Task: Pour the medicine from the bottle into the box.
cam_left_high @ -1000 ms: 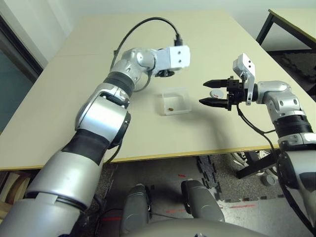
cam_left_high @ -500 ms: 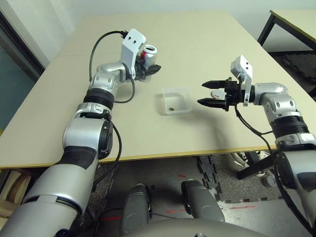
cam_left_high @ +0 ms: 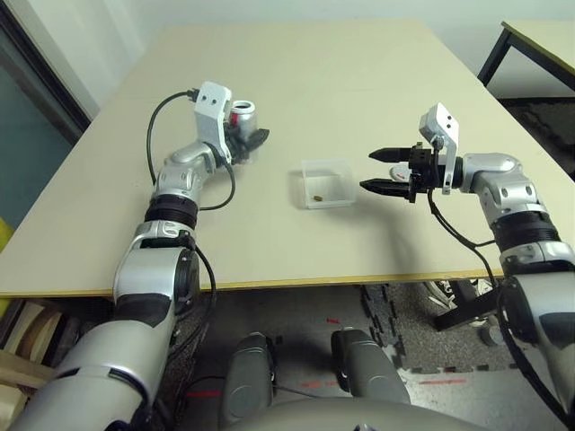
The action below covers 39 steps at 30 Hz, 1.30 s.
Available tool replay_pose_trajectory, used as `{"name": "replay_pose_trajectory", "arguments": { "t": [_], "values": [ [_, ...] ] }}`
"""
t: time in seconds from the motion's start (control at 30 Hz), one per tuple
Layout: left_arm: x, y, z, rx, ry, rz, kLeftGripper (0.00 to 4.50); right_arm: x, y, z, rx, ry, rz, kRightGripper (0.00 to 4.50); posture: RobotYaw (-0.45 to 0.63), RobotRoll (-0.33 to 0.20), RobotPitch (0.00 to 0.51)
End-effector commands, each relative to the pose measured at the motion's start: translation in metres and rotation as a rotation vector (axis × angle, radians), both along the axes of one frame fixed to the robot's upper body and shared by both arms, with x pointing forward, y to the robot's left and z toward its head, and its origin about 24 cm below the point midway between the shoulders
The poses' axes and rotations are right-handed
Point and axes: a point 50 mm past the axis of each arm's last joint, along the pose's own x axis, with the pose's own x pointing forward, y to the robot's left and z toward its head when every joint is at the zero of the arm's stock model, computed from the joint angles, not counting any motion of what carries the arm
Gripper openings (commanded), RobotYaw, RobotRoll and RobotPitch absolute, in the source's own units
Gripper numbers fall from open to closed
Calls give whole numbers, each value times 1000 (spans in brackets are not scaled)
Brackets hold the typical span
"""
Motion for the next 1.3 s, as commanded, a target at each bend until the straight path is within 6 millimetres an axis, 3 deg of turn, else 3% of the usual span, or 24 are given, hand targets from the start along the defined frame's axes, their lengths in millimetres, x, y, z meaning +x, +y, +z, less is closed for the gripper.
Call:
{"name": "replay_pose_trajectory", "arguments": {
  "t": [0.03, 0.57, 1.1, 1.27, 1.3],
  "values": [
    [-3, 6, -8, -10, -17, 41, 2747, 2, -2, 4, -3, -19, -13, 4500, -179, 0, 71],
    [-11, 20, -42, 31, -1, 156, 2747, 3, -5, 6, -15, -25, -22, 4500, -194, 0, 76],
    [-14, 18, -52, 47, 22, 151, 2747, 3, -6, 7, -20, -24, -19, 4500, -191, 0, 73],
    [-16, 19, -54, 48, 20, 145, 4429, 3, -5, 7, -21, -23, -15, 4500, -189, 0, 71],
    [-16, 19, -54, 47, 17, 143, 4473, 3, -5, 7, -21, -23, -14, 4500, -189, 0, 71]
  ]
}}
